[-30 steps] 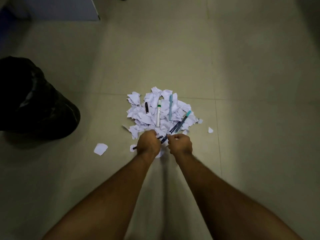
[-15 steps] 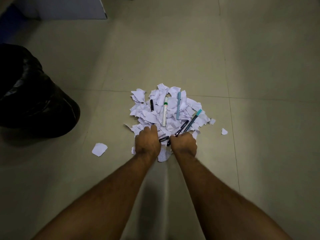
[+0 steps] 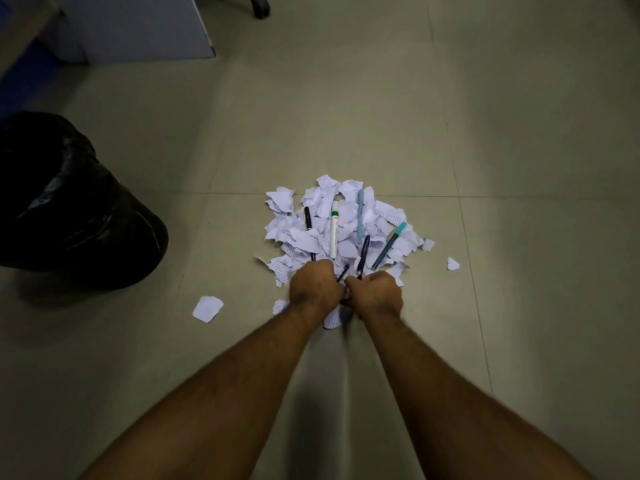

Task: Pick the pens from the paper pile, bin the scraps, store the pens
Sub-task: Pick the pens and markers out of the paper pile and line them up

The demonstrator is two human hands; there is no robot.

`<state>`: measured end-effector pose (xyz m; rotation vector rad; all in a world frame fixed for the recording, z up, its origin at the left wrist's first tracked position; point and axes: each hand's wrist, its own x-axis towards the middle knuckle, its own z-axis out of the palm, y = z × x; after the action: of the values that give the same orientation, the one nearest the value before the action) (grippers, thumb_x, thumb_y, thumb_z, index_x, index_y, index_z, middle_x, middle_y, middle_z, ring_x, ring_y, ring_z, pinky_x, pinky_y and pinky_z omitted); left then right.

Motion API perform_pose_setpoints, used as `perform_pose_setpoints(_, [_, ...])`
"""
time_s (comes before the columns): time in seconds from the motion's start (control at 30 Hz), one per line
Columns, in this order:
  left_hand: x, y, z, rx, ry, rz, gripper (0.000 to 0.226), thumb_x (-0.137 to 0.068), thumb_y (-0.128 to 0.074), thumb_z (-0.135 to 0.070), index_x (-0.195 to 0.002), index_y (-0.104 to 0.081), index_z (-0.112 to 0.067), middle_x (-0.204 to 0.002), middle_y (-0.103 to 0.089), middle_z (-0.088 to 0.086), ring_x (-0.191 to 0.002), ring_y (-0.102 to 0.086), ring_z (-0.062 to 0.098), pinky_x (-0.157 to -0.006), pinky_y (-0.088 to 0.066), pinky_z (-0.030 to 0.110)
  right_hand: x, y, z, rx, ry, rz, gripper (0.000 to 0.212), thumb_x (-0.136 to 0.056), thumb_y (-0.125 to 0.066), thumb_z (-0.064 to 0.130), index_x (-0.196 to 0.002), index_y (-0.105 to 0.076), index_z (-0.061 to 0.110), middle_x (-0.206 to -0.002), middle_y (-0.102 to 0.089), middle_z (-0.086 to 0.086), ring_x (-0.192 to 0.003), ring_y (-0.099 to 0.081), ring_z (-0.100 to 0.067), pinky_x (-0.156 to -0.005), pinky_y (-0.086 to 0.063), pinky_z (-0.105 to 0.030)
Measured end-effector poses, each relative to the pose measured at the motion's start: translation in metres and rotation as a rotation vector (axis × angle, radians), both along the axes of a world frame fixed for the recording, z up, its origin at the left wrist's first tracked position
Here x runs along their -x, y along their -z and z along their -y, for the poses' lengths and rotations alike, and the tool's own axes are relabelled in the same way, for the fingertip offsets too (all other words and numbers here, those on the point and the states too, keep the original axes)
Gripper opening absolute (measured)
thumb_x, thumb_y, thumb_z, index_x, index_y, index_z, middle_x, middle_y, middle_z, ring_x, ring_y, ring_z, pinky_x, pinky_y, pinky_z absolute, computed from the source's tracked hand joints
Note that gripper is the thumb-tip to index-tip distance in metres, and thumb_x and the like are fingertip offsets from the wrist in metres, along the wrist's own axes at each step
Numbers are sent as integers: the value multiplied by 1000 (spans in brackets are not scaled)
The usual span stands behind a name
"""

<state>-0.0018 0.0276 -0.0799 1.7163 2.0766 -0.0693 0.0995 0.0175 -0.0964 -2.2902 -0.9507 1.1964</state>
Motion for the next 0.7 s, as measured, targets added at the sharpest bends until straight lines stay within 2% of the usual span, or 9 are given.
perform_pose_setpoints(0.1, [-8, -10, -10, 98, -129, 166, 32, -68, -71, -29, -88, -66, -5, -93, -70, 14, -85, -67, 32, -59, -45, 28, -7, -1, 4, -28, 91, -98, 30, -64, -72, 45, -78, -70, 18, -77, -73, -1, -78, -71, -25, -75, -59, -34])
perform_pose_setpoints(0.17, [-14, -16, -17, 164, -173, 220, 37, -63, -77, -30, -89, -68, -5, -90, -71, 12, -81, -68, 29, -55, -45, 27, -18, -2, 7, -52, 112, -123, 31, -63, -73, 47, -73, -69, 18, -72, -73, 0, -72, -71, -24, -74, -60, -37])
perform_pose_setpoints(0.23, [-20, -20, -21, 181, -188, 257, 38, -64, -79, -34, -88, -69, -7, -89, -71, 11, -82, -69, 27, -58, -48, 27, -31, -5, 10, -80, 82, -85, 25, -70, -76, 40, -77, -68, 17, -79, -73, -2, -78, -70, -25, -71, -53, -28])
perform_pose_setpoints(0.3, [-26, -22, -20, 93, -178, 281, 28, -68, -77, -32, -82, -70, -8, -84, -72, 10, -80, -68, 27, -63, -52, 29, -49, -8, 14, -113, 56, -13, 23, -72, -77, 35, -84, -69, 17, -86, -73, -3, -85, -67, -26, -69, -43, -25])
perform_pose_setpoints(0.37, [-33, -24, -16, -16, -165, 332, 19, -70, -75, -26, -73, -70, -8, -76, -72, 9, -76, -67, 25, -66, -53, 29, -65, -12, 17, -145, 60, 40, 26, -72, -77, 34, -90, -71, 17, -91, -74, -4, -88, -67, -28, -71, -40, -24])
perform_pose_setpoints(0.47, [-53, -29, -13, -64, -132, 393, 12, -72, -73, -24, -70, -68, -14, -71, -68, 2, -75, -64, 21, -64, -44, 23, -86, -15, 21, -154, 88, 8, 32, -69, -77, 37, -92, -71, 16, -90, -75, -5, -88, -67, -28, -70, -41, -24])
perform_pose_setpoints(0.57, [-76, -31, -14, -114, -119, 400, 13, -78, -72, -25, -80, -69, -12, -75, -64, 1, -77, -63, 21, -68, -44, 24, -97, -18, 29, -178, 64, -13, 43, -62, -72, 47, -93, -70, 16, -84, -74, -3, -80, -66, -24, -68, -42, -24])
perform_pose_setpoints(0.63, [-83, -30, -14, -104, -130, 368, 18, -80, -71, -28, -87, -69, -11, -78, -64, 2, -79, -60, 20, -71, -45, 26, -99, -14, 34, -179, 38, -36, 41, -68, -76, 40, -101, -71, 17, -85, -75, -5, -80, -67, -24, -70, -44, -24])
perform_pose_setpoints(0.7, [-87, -27, -14, -66, -142, 360, 19, -79, -71, -30, -85, -69, -12, -80, -67, 3, -81, -61, 22, -73, -47, 28, -101, -12, 36, -160, 38, -60, 39, -72, -77, 30, -108, -72, 18, -89, -76, -6, -85, -70, -24, -74, -49, -25])
